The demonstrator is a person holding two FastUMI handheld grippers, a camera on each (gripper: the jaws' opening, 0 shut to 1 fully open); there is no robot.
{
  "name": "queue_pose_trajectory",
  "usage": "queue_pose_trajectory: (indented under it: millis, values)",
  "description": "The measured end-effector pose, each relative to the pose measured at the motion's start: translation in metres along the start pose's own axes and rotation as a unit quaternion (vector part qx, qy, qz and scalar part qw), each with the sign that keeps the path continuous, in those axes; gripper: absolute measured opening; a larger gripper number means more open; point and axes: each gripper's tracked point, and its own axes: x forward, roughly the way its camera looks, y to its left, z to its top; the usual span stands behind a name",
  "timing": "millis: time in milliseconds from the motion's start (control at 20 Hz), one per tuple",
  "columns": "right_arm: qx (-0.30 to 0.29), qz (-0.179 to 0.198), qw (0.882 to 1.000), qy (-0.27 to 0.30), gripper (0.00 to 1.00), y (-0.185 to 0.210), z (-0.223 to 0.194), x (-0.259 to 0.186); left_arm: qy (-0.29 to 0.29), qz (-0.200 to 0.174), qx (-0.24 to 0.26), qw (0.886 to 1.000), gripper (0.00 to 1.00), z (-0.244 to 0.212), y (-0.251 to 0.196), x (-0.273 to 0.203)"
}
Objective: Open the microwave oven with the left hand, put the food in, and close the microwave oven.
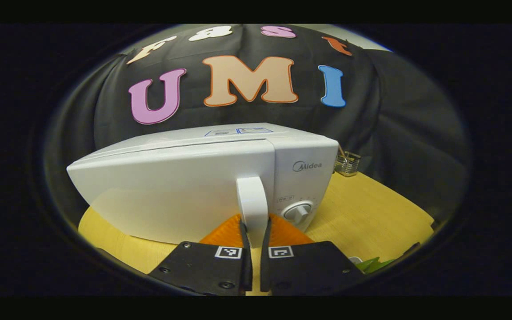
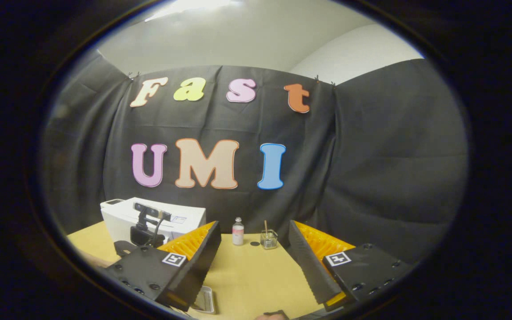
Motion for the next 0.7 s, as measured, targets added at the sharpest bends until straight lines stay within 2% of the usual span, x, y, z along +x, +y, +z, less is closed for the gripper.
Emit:
queue_pose_trajectory:
  millis: [300, 350, 400, 450, 550, 700]
  values:
    - [0.001, -0.004, 1.0, -0.002, 0.96, 0.0, 0.0, 0.005, 0.012, -0.01, -0.014, 1.0, 0.06, 0.001, -0.001, 0.0]
    - [0.002, -0.005, 1.0, -0.003, 0.97, 0.0, 0.002, 0.007, 0.015, -0.012, -0.013, 1.0, 0.01, -0.001, 0.0, 0.0]
    - [0.003, -0.007, 1.0, -0.004, 0.97, -0.001, 0.003, 0.008, 0.021, -0.016, -0.012, 1.0, 0.02, -0.002, -0.001, -0.001]
    - [0.001, -0.008, 1.0, -0.005, 0.96, -0.002, 0.003, 0.01, 0.034, -0.02, -0.021, 0.999, 0.03, -0.01, -0.003, -0.008]
    - [-0.001, -0.013, 1.0, -0.006, 0.96, -0.005, 0.001, 0.014, 0.005, -0.028, -0.017, 0.999, 0.02, -0.01, -0.004, -0.033]
    - [0.01, -0.002, 1.0, 0.002, 0.97, 0.004, -0.005, 0.02, 0.003, -0.038, -0.017, 0.999, 0.02, -0.029, 0.002, -0.068]
